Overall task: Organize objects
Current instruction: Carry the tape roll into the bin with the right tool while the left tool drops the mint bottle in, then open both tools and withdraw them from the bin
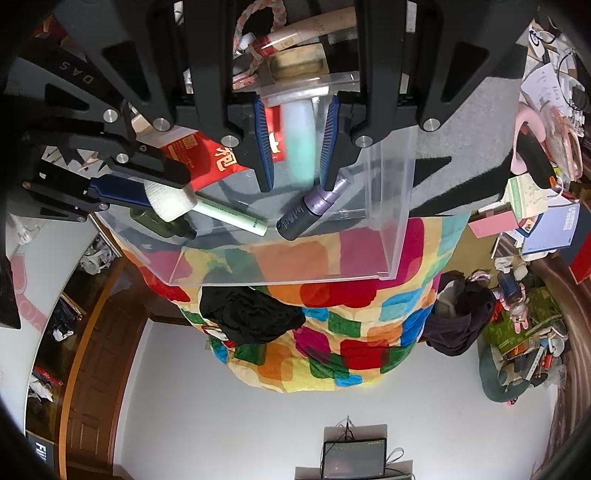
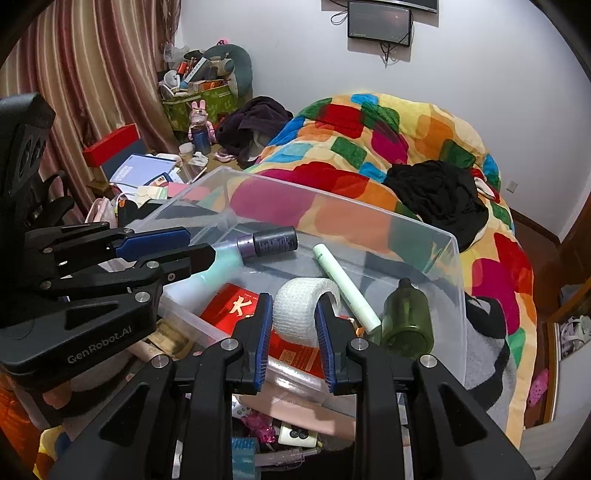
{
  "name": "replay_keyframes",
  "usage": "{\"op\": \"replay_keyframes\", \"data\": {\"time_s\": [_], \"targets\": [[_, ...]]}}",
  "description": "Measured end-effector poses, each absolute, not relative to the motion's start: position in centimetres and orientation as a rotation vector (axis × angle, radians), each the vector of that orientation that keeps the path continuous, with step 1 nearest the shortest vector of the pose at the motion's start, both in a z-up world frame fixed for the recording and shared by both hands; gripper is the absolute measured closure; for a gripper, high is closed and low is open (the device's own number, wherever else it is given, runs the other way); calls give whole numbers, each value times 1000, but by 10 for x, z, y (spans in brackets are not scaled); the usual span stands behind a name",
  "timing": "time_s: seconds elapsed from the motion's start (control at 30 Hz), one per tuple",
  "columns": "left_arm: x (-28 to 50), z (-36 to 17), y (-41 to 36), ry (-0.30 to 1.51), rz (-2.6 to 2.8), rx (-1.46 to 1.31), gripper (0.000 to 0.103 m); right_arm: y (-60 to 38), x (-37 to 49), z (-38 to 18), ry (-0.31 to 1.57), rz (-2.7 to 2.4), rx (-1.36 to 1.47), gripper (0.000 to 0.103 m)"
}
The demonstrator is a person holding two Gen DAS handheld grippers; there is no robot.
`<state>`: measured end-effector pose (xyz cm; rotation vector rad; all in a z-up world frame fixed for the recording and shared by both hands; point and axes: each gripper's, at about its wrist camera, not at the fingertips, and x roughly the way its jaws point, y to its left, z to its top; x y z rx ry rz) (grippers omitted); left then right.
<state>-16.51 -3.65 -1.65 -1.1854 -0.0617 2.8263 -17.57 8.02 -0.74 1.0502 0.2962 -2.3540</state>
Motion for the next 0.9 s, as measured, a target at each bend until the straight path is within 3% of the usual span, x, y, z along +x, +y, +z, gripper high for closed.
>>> {"op": "replay_keyframes", "data": {"time_s": [0.2, 0.3, 0.37, 0.57, 0.9], "targets": [[-154, -8, -33, -36, 2848, -1140, 74, 89, -167, -1, 279, -2370, 1018, 69], [-146, -2, -30, -22, 2863, -1103, 60, 92, -158, 5, 288, -2390, 980, 63], [-141, 1, -28, -17, 2873, -1085, 39, 95, -153, 9, 292, -2401, 957, 59], [-125, 10, -30, -59, 2895, -1043, 21, 105, -136, 22, 270, -2439, 900, 43], [-93, 19, -42, -63, 2964, -993, 6, 125, -108, 32, 317, -2516, 818, 23]]}}
